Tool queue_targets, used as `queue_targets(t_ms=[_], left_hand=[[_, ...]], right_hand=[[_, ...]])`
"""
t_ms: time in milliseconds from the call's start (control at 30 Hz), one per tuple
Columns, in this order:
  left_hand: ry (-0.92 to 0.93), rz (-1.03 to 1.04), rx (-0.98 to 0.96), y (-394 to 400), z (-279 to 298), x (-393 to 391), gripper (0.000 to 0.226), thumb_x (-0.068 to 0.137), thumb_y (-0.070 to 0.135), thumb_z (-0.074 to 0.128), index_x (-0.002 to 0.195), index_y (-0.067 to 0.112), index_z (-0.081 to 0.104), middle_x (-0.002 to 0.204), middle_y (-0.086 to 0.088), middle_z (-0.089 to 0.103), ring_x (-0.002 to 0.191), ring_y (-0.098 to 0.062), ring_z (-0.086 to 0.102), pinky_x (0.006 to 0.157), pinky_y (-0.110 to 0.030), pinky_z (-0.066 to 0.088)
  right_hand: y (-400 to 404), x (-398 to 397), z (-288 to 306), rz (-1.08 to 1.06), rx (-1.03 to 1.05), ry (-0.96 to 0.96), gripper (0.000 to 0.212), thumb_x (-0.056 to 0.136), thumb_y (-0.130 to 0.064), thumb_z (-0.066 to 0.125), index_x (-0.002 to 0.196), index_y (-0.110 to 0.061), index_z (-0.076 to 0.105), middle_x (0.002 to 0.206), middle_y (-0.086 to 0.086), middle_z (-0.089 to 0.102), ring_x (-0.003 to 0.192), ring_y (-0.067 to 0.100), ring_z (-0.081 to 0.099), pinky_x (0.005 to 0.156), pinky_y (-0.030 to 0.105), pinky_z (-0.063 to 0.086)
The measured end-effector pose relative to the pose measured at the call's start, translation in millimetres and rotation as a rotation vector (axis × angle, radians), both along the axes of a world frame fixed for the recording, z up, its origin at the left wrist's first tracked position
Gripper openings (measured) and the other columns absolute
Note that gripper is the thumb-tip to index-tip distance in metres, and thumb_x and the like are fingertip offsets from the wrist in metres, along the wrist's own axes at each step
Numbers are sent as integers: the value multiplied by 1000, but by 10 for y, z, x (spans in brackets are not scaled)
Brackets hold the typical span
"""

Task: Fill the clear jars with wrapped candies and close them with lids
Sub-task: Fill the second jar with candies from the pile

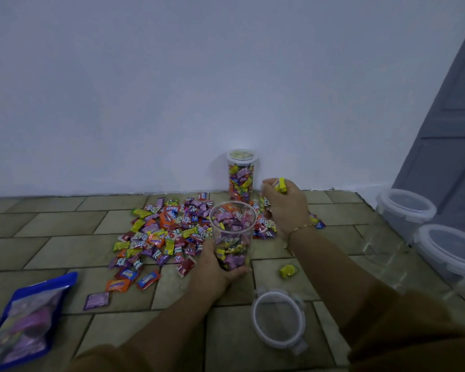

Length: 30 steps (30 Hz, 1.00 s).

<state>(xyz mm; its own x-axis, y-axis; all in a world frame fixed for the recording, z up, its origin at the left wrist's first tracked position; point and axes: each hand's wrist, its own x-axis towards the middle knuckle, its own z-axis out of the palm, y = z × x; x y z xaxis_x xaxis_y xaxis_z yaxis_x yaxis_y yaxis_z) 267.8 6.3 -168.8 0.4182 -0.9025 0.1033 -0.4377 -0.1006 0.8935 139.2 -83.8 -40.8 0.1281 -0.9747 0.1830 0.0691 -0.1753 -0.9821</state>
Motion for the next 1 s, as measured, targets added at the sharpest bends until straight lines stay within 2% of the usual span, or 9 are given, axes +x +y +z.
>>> queue_targets(t_ms=[67, 133, 267, 400, 467, 600, 700, 800, 1000], left_hand=[[-19, 9, -1, 27, 1, -26, 84, 51, 45, 89, 113, 28, 35, 110, 12, 54, 104, -9, 55, 89, -27, 47], [-41, 18, -16, 79, -1, -63, 80, 53, 41, 89, 111, 26, 36, 107, 12, 52, 102, -8, 54, 86, -24, 44], [-88, 51, -32, 176, -56, -93, 85, 52, 50, 87, 118, 23, 41, 108, 11, 51, 102, -10, 54, 88, -30, 49], [-84, 67, -40, 222, -93, -78, 84, 51, 53, 86, 116, 26, 41, 106, 13, 54, 101, -11, 57, 86, -34, 51], [-93, 63, -53, 234, -101, -82, 81, 52, 53, 86, 113, 30, 38, 104, 14, 53, 98, -10, 57, 82, -32, 50], [-114, 66, -79, 236, -93, -67, 82, 54, 51, 84, 118, 25, 40, 103, 18, 49, 96, -6, 53, 77, -24, 44], [-122, 63, -64, 234, -80, -76, 85, 55, 52, 84, 122, 23, 40, 104, 19, 47, 94, -2, 51, 75, -20, 41], [-110, 64, -48, 230, -86, -84, 88, 47, 66, 76, 116, 22, 43, 105, 15, 55, 93, -4, 56, 73, -22, 45], [-123, 75, -58, 226, -126, -61, 75, 53, 50, 86, 109, 25, 42, 101, 10, 59, 90, -8, 58, 74, -30, 49]], right_hand=[[91, 93, 93, 22, -57, -1, 10, 89, -13, 61, 80, -16, 63, 74, 5, 56, 66, 17, 50, 58, 36, 52], [191, 151, 113, 24, -129, 45, 6, 89, -13, 61, 85, -10, 64, 76, 7, 55, 67, 17, 49, 58, 29, 51], [321, 204, 67, 26, -203, 95, 12, 91, -16, 58, 80, -18, 58, 73, 12, 55, 63, 20, 47, 58, 33, 44], [430, 287, -71, -33, -316, 196, 11, 92, -19, 58, 84, -12, 62, 72, 4, 56, 62, 16, 48, 57, 17, 39], [507, 322, -162, -39, -419, 265, 10, 92, -19, 58, 88, -13, 63, 82, -2, 56, 74, 13, 50, 63, 10, 36], [576, 347, -251, -39, -586, 300, 13, 90, -19, 58, 89, -8, 65, 88, 2, 61, 84, 8, 49, 72, 14, 32], [579, 314, -293, 6, -571, 306, 20, 89, -23, 56, 105, -13, 64, 97, 1, 65, 91, 8, 54, 78, 21, 40], [588, 272, -326, 31, -566, 309, 32, 89, -18, 55, 121, -17, 55, 108, -4, 64, 102, 13, 58, 85, 33, 48], [611, 265, -335, 77, -497, 250, 45, 88, -18, 58, 131, -19, 45, 114, -8, 57, 109, 10, 55, 92, 27, 47]])
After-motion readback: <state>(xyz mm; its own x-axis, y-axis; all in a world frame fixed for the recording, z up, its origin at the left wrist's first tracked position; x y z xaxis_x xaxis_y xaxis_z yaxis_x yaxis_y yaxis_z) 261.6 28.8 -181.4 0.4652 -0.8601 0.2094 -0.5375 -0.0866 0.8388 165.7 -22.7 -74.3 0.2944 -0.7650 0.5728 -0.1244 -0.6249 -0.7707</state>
